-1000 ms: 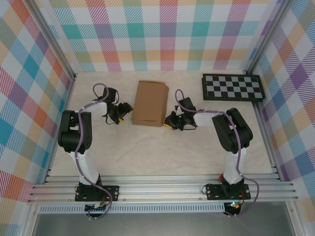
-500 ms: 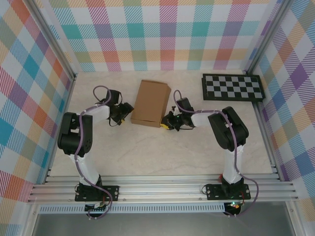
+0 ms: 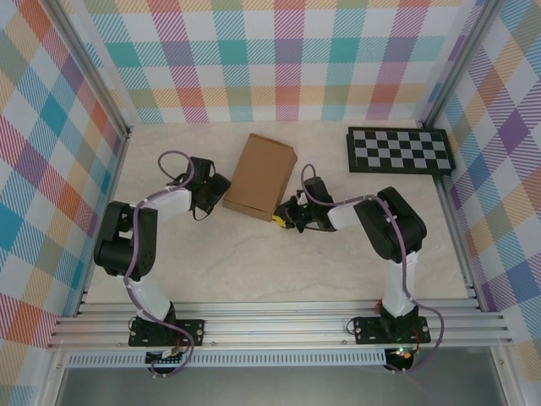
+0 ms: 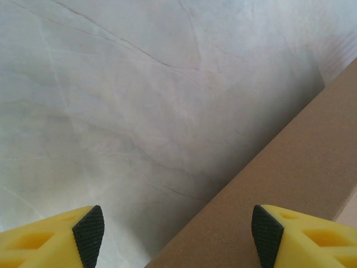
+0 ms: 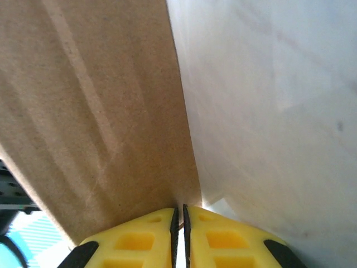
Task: Fold the paper box
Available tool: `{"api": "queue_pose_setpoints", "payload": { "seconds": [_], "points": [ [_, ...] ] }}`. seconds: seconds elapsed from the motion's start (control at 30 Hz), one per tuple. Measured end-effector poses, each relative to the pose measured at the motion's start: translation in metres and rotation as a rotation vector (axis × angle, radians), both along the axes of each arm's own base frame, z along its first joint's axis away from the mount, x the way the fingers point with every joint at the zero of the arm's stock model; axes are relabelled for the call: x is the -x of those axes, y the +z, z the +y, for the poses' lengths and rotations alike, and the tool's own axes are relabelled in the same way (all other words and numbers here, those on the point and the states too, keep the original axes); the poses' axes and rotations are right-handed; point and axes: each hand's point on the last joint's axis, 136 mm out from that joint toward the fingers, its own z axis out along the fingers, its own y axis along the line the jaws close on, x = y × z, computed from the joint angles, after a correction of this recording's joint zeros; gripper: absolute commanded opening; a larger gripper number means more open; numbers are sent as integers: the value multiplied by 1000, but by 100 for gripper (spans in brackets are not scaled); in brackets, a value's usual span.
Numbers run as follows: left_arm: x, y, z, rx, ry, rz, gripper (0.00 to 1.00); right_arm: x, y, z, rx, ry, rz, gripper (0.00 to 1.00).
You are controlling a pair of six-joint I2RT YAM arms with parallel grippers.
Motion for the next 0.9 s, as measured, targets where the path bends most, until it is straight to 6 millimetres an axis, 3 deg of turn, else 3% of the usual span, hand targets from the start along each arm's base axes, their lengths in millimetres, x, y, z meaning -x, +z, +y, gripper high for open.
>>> {"api": "queue_pose_setpoints", "payload": {
  "seconds": [0.23,0.4,0.53,0.63,0.73,0.9],
  "points": [
    [23,-18,0,-31,-117,103,74,20,-2,-21,124,62,-20,18],
    [32,-27,9,-35,-168,156,74,16,9,-46,203,78,-96,21],
    [29,-23,12,-42,-209,173,74,12,19,-67,266,87,-155,20],
    [14,-9,13,-55,-241,156,74,8,26,-84,311,94,-187,17],
    [-16,14,7,-63,-290,89,74,-11,41,-100,350,104,-227,13],
    [-79,48,-9,-78,-380,-38,73,-83,92,-112,390,104,-393,8]
  ]
}}
